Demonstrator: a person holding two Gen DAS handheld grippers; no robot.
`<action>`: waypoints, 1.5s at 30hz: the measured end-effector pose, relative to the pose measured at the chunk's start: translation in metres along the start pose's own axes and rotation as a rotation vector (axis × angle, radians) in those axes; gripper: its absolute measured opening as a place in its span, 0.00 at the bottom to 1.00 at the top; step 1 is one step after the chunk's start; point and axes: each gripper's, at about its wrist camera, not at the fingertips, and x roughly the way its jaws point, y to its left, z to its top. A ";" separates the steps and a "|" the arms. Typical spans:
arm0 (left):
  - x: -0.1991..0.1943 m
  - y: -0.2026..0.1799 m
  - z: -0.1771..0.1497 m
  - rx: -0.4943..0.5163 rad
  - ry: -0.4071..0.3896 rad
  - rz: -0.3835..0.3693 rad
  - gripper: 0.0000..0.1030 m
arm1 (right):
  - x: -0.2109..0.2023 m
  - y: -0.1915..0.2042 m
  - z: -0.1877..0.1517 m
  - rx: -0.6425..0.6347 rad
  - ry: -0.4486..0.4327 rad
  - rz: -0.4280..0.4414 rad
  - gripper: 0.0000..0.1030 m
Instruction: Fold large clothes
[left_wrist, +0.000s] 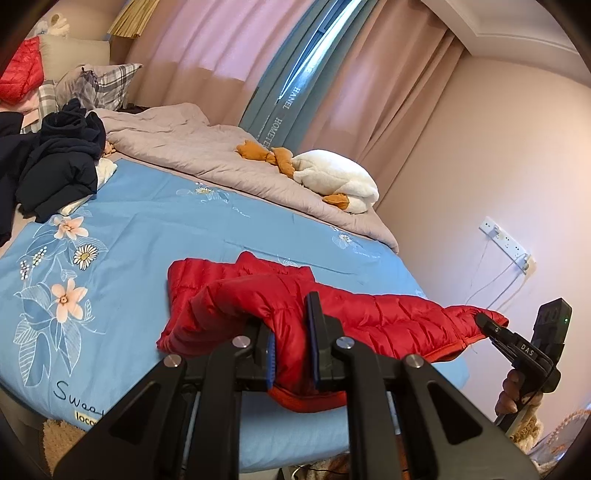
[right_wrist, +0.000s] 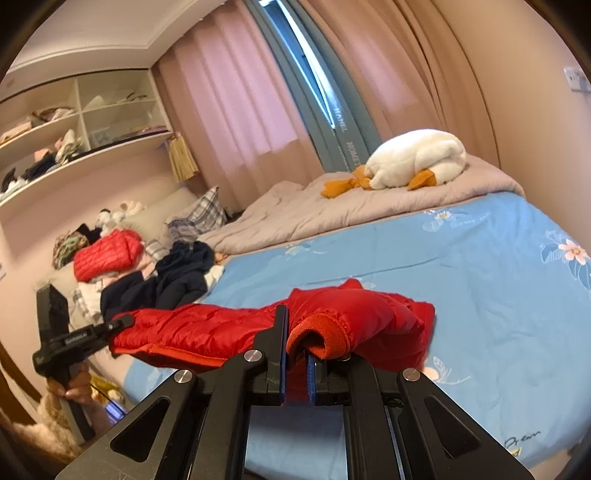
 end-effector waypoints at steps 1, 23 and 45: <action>0.002 0.000 0.003 0.002 0.002 0.001 0.13 | 0.002 0.001 0.004 0.001 0.004 -0.008 0.09; 0.051 0.002 0.041 0.021 0.063 0.002 0.13 | 0.039 -0.016 0.027 0.059 0.048 -0.075 0.09; 0.071 -0.002 0.048 0.021 0.076 0.046 0.13 | 0.059 -0.020 0.034 0.080 0.067 -0.105 0.09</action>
